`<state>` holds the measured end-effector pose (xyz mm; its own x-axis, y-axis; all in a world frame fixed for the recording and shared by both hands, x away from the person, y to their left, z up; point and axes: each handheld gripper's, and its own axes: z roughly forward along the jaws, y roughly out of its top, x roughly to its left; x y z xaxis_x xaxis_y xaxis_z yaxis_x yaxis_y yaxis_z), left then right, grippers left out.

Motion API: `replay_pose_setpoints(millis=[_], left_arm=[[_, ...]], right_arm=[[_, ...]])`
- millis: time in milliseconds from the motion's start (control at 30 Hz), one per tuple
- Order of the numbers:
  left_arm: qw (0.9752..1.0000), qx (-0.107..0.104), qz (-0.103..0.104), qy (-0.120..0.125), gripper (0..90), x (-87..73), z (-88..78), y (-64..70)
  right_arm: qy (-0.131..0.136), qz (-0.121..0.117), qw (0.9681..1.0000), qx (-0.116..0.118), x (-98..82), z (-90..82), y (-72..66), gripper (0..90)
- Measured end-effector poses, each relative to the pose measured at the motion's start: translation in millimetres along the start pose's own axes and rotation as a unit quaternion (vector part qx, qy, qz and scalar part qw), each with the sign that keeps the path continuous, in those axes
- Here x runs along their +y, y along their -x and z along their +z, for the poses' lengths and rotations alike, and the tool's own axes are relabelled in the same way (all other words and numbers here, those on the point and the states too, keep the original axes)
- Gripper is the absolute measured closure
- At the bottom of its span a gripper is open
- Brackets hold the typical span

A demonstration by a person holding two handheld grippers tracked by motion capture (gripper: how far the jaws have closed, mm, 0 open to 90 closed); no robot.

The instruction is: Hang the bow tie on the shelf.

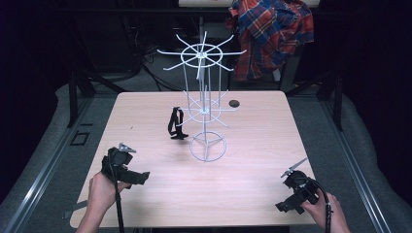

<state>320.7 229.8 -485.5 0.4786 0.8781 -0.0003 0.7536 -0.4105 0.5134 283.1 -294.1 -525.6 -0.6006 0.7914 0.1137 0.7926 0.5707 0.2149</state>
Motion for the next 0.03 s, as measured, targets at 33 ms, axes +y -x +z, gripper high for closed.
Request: replay_pose_setpoints(millis=[33], left_arm=[[1.0,0.0,-0.002,0.0,0.0,-0.1,0.0,-0.8]], right_arm=[[-0.003,-0.001,1.0,0.0,0.2,-0.2,0.2,3.2]])
